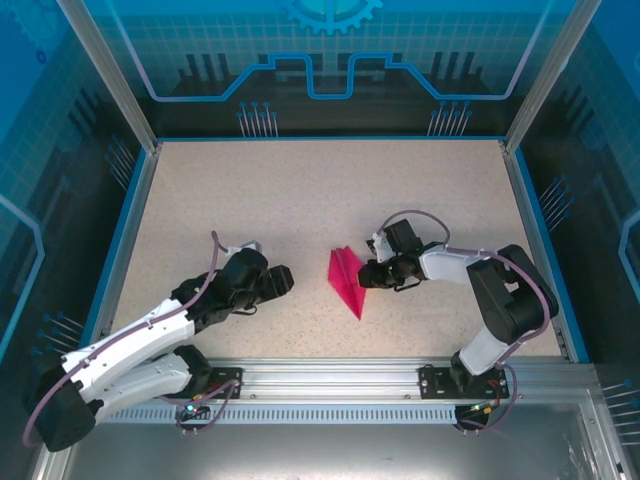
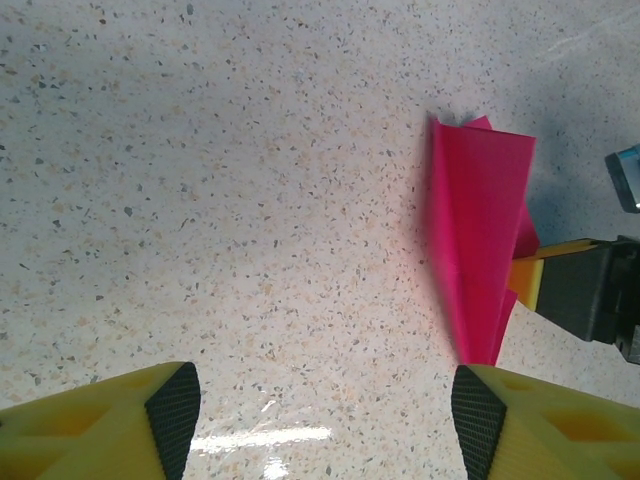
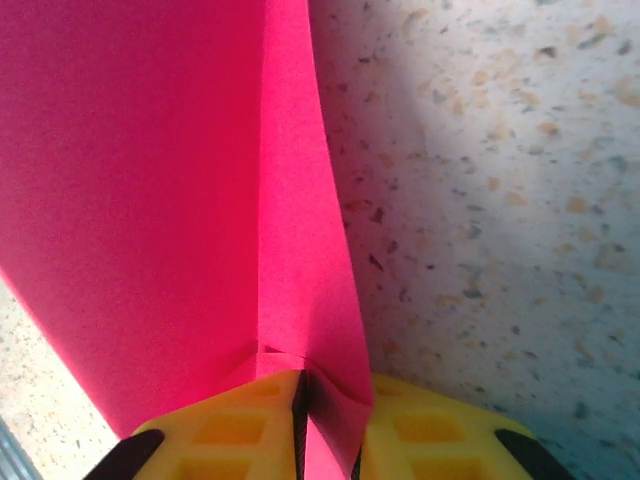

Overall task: Fold a paper plane with a square sheet of paper (fold left side to right side)
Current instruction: Place the paper plane at the center of the table, then pick up the paper plane at the center of the table.

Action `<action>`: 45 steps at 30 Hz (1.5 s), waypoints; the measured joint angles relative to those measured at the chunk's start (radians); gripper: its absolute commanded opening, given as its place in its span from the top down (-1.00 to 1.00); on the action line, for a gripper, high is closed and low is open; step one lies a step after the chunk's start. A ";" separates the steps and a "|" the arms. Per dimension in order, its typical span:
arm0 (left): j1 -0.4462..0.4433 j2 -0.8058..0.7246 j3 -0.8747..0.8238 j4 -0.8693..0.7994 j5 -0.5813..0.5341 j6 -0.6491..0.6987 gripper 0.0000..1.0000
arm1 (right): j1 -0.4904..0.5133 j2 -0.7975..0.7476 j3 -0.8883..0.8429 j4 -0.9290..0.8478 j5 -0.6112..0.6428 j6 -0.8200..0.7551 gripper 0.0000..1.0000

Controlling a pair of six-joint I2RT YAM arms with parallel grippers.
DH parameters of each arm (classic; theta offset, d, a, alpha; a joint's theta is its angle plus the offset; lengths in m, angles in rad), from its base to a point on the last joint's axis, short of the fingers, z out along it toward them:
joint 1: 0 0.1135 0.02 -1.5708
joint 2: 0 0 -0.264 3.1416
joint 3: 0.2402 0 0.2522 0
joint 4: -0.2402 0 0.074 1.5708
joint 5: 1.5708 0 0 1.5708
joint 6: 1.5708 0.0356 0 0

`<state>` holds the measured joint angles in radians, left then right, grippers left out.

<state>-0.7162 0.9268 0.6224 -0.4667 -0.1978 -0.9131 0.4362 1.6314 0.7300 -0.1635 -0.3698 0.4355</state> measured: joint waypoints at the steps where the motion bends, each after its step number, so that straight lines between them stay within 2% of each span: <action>1: 0.000 0.004 0.002 0.000 0.000 0.000 -0.42 | 0.000 -0.005 0.005 -0.014 0.017 -0.008 0.49; 8: 0.000 0.010 0.010 0.001 0.001 0.008 -0.46 | 0.007 -0.120 0.020 -0.146 0.151 -0.052 0.09; 13: 0.000 0.009 0.010 0.024 0.004 0.024 -0.58 | 0.071 -0.225 0.066 -0.252 0.250 -0.069 -0.20; 18: 0.000 0.002 0.010 0.052 0.005 0.026 -0.62 | 0.160 -0.238 0.101 -0.299 0.266 -0.074 -0.24; 22: 0.000 -0.011 0.010 0.054 0.008 0.026 -0.63 | 0.220 -0.169 0.126 -0.317 0.272 -0.063 -0.23; 26: 0.000 -0.026 0.009 0.053 0.008 0.026 -0.64 | 0.237 -0.099 0.142 -0.328 0.286 -0.050 -0.20; 36: 0.000 -0.042 0.009 0.053 0.008 0.026 -0.66 | 0.257 0.003 0.191 -0.325 0.315 -0.021 0.10; 38: 0.000 -0.042 0.009 0.053 0.008 0.026 -0.67 | 0.264 0.026 0.202 -0.323 0.320 -0.016 0.27; 42: 0.000 -0.045 0.009 0.052 0.008 0.031 -0.73 | 0.271 0.055 0.213 -0.323 0.330 -0.009 0.78; 45: 0.000 -0.053 0.009 0.052 0.011 0.043 -0.78 | 0.265 0.058 0.238 -0.334 0.337 -0.007 0.84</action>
<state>-0.7158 0.8734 0.6312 -0.4149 -0.1867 -0.8700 0.7013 1.6890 0.9676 -0.4973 -0.0330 0.4286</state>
